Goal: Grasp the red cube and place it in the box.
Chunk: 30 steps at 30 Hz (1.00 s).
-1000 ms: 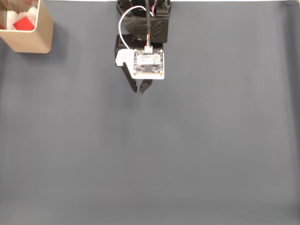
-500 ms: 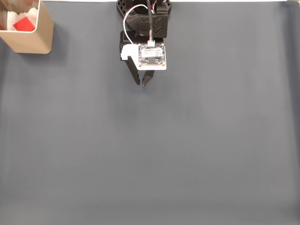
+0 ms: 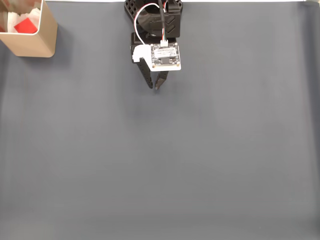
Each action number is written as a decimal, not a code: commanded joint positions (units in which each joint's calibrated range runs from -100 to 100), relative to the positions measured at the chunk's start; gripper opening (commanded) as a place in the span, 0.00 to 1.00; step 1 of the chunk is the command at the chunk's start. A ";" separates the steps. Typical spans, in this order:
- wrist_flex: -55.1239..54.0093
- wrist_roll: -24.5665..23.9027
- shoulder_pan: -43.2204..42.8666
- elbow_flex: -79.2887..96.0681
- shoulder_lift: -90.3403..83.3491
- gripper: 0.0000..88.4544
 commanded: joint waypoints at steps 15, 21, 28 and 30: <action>16.07 -1.56 0.64 0.63 -4.96 0.00; 19.67 -1.71 0.64 0.63 -6.86 0.00; 21.39 -1.81 0.64 0.63 -7.21 0.00; 21.72 -1.95 0.57 0.63 -7.21 0.00</action>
